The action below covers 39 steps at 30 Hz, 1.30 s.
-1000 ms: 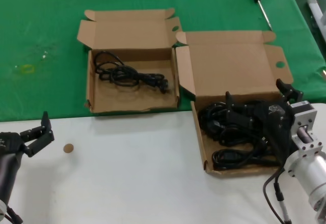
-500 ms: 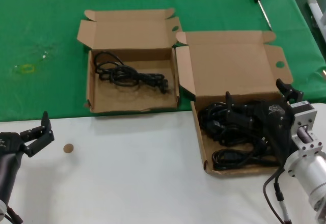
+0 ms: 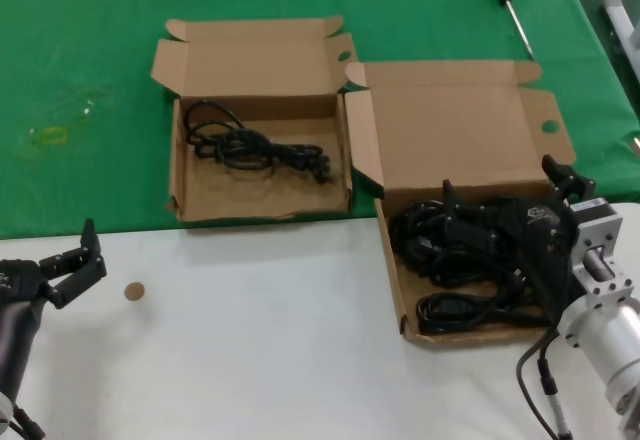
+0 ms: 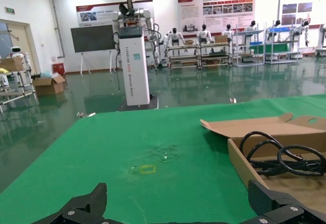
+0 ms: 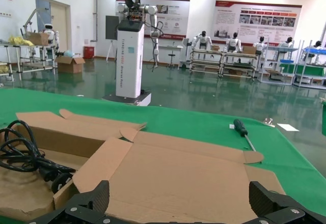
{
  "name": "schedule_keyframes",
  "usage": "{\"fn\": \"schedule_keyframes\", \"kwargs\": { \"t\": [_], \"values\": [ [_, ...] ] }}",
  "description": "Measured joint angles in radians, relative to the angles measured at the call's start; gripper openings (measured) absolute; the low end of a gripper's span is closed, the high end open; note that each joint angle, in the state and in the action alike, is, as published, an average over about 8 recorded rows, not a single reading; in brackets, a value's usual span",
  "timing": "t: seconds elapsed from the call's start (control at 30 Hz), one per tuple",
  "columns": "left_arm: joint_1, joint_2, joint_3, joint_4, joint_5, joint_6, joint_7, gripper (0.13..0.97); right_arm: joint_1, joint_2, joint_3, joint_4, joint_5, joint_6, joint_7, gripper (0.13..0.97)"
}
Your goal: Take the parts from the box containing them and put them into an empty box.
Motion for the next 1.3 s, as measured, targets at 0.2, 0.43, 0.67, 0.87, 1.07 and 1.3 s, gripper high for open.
{"fn": "schedule_keyframes", "kwargs": {
  "t": [0.2,0.43,0.67,0.87,1.07,1.3],
  "values": [
    [0.0,0.0,0.0,0.0,0.0,0.0,0.0,0.966,0.0,0.0,0.0,0.0,0.0,0.0,0.0,0.966],
    [0.0,0.0,0.0,0.0,0.0,0.0,0.0,0.966,0.0,0.0,0.0,0.0,0.0,0.0,0.0,0.966],
    [0.0,0.0,0.0,0.0,0.0,0.0,0.0,0.966,0.0,0.0,0.0,0.0,0.0,0.0,0.0,0.966],
    [0.0,0.0,0.0,0.0,0.0,0.0,0.0,0.966,0.0,0.0,0.0,0.0,0.0,0.0,0.0,0.966],
    [0.0,0.0,0.0,0.0,0.0,0.0,0.0,0.966,0.0,0.0,0.0,0.0,0.0,0.0,0.0,0.966],
    [0.0,0.0,0.0,0.0,0.0,0.0,0.0,0.966,0.0,0.0,0.0,0.0,0.0,0.0,0.0,0.966]
  ]
}}
